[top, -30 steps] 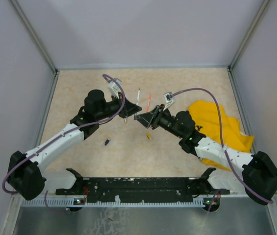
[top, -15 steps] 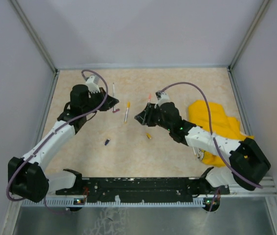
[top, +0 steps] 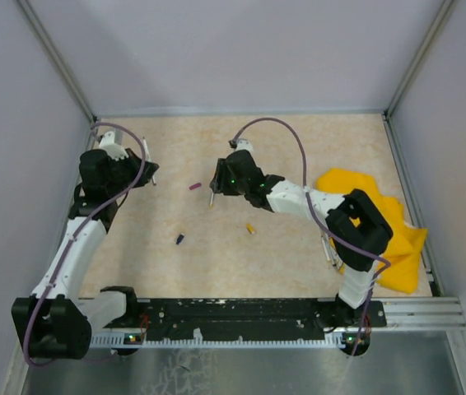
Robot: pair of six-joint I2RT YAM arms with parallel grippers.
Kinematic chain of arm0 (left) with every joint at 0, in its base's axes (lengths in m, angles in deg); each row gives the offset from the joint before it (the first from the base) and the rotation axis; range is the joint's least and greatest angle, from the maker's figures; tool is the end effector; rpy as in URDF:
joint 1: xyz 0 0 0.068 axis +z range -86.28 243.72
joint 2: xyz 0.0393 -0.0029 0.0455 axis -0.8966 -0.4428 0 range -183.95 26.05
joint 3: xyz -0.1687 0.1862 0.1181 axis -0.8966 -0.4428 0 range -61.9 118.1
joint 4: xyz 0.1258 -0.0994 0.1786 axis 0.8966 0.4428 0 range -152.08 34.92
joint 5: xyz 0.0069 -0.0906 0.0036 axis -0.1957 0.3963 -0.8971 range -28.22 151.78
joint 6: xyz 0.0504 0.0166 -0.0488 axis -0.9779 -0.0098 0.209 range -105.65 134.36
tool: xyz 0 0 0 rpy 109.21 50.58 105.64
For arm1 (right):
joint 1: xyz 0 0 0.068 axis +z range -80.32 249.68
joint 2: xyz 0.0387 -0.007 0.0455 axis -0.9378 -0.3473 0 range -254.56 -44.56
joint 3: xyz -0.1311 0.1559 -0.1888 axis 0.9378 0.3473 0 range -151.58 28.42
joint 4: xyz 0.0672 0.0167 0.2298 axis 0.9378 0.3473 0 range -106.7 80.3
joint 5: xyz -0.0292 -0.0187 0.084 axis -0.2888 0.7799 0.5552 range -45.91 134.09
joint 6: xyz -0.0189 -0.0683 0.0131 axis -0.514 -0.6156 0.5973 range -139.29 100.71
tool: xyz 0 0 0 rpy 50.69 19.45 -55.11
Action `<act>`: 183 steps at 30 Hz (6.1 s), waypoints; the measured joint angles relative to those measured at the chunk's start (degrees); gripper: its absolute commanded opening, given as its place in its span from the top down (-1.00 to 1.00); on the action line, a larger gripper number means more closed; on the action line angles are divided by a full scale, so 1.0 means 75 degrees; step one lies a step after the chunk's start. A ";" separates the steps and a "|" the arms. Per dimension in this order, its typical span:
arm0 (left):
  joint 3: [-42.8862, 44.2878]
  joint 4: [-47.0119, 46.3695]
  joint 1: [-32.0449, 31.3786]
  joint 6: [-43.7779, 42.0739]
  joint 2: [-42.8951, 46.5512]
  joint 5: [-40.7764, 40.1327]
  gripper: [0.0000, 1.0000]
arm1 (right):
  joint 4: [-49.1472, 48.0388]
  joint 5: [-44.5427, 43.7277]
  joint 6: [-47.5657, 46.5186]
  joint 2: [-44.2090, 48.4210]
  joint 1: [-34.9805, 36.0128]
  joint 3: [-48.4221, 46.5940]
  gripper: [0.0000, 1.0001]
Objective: Insert the pens into the pen caps
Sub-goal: Pick up the pen cap from the center of the board, then place the pen cap at the center of the board.
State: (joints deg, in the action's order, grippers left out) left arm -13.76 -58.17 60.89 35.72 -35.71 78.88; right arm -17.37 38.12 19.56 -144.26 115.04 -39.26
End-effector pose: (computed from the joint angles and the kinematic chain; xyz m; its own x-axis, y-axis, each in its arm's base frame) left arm 0.2463 -0.0298 0.3170 -0.3993 -0.3289 -0.8558 0.1951 0.8816 -0.4299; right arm 0.2848 0.2796 0.2425 -0.6895 0.1895 -0.6991 -0.2733 0.8257 0.4934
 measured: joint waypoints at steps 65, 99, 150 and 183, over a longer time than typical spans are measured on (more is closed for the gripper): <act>-0.0239 0.0224 0.0251 -0.0294 0.0408 -0.0134 1.00 | 0.4552 -0.2833 -0.0245 -0.6190 0.1020 -0.8099 0.25; -0.0239 0.0224 0.0315 -0.0294 0.0408 -0.0125 1.00 | 0.3751 -0.1851 -0.1515 -0.5659 0.1032 -0.7064 0.48; -0.0119 0.0286 -0.3054 -0.1189 -0.0041 0.0417 1.00 | 0.3235 -0.0274 -0.1894 0.3465 -0.1323 0.2308 0.98; -0.0003 0.0117 -0.4162 -0.1801 -0.0047 -0.1241 1.00 | 0.3526 -0.0256 -0.1434 0.1877 -0.0947 0.3025 0.51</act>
State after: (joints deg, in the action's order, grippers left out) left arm -13.78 -57.30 29.68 22.21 -36.06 69.57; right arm 9.08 36.19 8.81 -130.18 107.94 -16.58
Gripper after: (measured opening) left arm 0.054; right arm 0.232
